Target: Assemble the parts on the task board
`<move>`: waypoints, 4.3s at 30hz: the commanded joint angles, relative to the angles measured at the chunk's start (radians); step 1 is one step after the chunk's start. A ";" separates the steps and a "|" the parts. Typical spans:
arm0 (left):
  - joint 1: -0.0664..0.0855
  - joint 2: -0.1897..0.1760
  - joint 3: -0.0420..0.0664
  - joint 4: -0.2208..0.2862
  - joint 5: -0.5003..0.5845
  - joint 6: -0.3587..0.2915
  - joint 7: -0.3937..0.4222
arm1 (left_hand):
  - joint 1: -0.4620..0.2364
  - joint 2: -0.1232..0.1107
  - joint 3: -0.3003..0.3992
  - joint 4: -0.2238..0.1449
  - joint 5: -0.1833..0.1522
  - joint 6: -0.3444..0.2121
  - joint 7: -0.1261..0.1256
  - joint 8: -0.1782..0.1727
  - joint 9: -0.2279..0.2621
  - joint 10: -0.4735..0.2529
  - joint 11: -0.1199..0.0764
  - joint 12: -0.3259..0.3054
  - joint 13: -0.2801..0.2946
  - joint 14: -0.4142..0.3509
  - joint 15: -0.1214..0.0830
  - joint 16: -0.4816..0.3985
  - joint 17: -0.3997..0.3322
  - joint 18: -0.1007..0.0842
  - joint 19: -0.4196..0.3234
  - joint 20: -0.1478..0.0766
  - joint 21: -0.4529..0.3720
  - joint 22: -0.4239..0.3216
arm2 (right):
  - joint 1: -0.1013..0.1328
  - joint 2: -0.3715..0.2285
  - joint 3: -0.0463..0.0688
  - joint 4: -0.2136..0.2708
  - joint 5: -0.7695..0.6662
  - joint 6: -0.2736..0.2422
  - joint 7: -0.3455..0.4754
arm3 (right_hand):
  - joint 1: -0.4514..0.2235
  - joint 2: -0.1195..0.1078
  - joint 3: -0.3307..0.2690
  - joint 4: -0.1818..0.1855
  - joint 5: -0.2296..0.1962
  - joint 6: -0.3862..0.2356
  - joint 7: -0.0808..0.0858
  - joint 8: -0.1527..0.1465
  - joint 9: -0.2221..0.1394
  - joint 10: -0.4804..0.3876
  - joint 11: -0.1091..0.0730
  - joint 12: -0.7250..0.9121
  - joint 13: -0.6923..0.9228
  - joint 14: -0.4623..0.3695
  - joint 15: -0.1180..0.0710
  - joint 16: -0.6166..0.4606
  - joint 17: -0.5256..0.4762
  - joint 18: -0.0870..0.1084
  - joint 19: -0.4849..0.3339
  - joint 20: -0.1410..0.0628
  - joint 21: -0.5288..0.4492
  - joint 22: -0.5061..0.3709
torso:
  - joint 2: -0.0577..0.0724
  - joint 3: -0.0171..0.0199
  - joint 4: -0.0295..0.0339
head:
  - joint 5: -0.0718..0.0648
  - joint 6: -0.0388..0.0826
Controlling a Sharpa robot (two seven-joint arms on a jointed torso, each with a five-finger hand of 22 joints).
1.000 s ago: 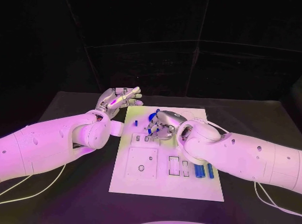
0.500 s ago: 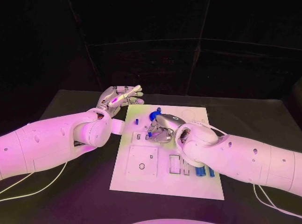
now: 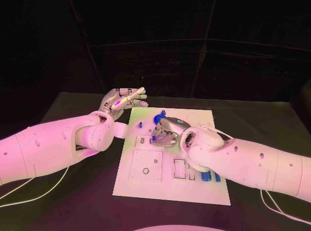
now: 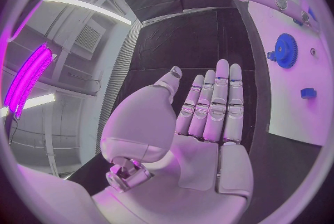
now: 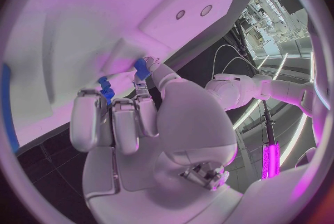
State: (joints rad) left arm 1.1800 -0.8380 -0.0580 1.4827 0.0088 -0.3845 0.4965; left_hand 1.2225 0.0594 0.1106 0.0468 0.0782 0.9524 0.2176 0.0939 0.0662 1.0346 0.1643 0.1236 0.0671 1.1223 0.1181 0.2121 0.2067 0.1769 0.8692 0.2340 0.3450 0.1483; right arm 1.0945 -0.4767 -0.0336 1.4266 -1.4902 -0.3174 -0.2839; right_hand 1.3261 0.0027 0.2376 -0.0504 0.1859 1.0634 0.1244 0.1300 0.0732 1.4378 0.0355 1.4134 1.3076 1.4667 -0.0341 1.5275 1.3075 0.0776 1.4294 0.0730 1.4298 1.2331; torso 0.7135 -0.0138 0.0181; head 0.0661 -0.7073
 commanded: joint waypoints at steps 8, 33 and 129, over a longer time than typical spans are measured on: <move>0.002 0.001 0.001 -0.002 -0.001 0.015 0.002 | 0.005 0.004 0.000 -0.007 0.003 0.006 0.000 -0.003 0.000 0.005 0.001 -0.007 0.000 0.002 0.000 -0.006 0.001 0.007 0.008 -0.001 -0.005 -0.001 | -0.007 -0.008 -0.005 -0.005 -0.009 0.039 -0.010 | 0.002 0.008 0.004 -0.002 0.003 0.011 -0.005 0.006 0.001 -0.003 -0.001 -0.006 0.055 0.078 -0.004 -0.005 0.134 -0.011 -0.002 -0.005 -0.002 -0.002 | 0.000 -0.0001 -0.0004 | -0.002 -0.005; 0.002 0.001 0.000 -0.008 -0.001 0.016 0.001 | 0.005 0.004 0.000 -0.007 0.003 0.006 0.000 -0.003 0.000 0.005 0.001 -0.007 0.000 0.002 0.000 -0.006 0.001 0.007 0.008 -0.001 -0.005 -0.001 | -0.013 -0.012 -0.005 0.004 -0.021 0.075 -0.028 | -0.042 -0.045 -0.009 -0.004 -0.007 -0.032 0.012 -0.024 -0.007 -0.027 0.014 -0.033 0.027 0.076 0.008 -0.009 0.127 -0.009 -0.008 0.004 -0.009 -0.013 | 0.001 0.0000 0.0002 | -0.007 -0.008; 0.103 0.207 -0.019 -0.155 -0.994 0.552 -1.116 | -0.155 0.026 -0.306 0.240 -0.024 0.060 -0.162 0.345 0.389 0.266 -0.181 0.936 0.904 0.448 -0.199 1.359 1.364 -0.113 0.610 -0.209 1.030 1.077 | 0.211 -0.325 0.056 0.065 0.519 -0.035 0.186 | -0.018 -0.035 -0.223 0.076 0.122 -0.176 0.034 0.014 -0.001 -0.124 0.034 -0.133 -0.115 0.052 0.024 -0.069 0.019 0.017 -0.068 0.022 -0.090 -0.157 | -0.057 0.0200 -0.0134 | 0.014 -0.024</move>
State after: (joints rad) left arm 1.2811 -0.6330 -0.0761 1.3301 -0.9469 0.1325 -0.5723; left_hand 1.0671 0.0751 -0.1900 0.2866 0.0587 1.0171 0.0575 0.4353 0.4552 1.3057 -0.0179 1.0545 0.9710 1.4687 -0.0750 1.5678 1.3079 0.0766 1.4592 0.0271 1.3712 1.2249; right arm 1.3030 -0.8031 0.0213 1.4925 -0.9654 -0.3622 -0.0779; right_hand 1.3082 -0.0412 0.0226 0.0260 0.3049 0.8840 0.1592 0.1421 0.0717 1.3182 0.0695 1.2856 1.1931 1.4668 -0.0052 1.4639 1.3076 0.0774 1.3687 0.0946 1.3445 1.0769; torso 0.6557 0.0070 0.0020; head 0.0809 -0.7300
